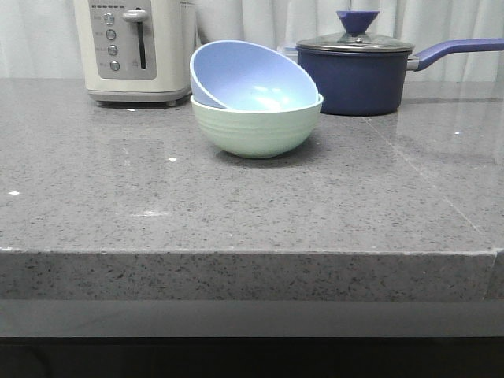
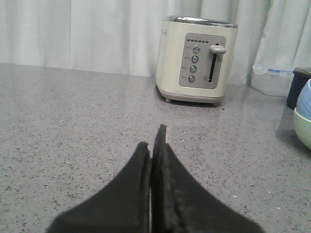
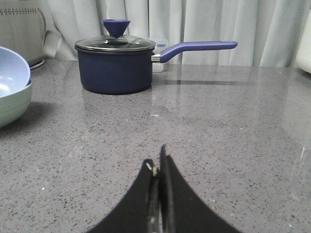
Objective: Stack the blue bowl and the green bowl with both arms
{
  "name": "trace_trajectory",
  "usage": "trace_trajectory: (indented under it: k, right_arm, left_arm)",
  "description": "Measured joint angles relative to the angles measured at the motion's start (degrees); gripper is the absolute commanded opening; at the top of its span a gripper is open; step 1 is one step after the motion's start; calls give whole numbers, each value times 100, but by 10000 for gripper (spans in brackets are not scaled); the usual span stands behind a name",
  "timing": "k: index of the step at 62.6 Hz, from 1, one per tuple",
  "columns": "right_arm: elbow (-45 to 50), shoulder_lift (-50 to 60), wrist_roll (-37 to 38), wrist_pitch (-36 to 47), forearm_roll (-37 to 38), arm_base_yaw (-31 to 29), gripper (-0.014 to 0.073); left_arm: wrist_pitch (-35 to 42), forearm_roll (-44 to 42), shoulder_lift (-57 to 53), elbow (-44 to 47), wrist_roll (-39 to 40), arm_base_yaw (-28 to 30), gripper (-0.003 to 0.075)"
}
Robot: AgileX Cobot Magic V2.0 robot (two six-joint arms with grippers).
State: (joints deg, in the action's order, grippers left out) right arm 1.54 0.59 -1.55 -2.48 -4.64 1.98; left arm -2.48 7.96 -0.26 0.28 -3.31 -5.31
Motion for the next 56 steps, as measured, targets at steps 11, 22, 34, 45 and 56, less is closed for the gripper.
trace_trajectory:
  k: [11,22,34,45,56]
  right_arm:
    - [0,0,155,158,175,0,-53]
    - [0,0,155,248,240,0,-53]
    - [0,0,186,279,81,0,-53]
    - [0,0,409,248,57,0,-53]
    - [0,0,460,189,57,0,-53]
  left_arm:
    - [0,0,0,0,0,0,-20]
    - [0,0,0,0,0,0,-20]
    - [0,0,0,0,0,0,-20]
    - [0,0,0,0,0,0,-20]
    - [0,0,0,0,0,0,-20]
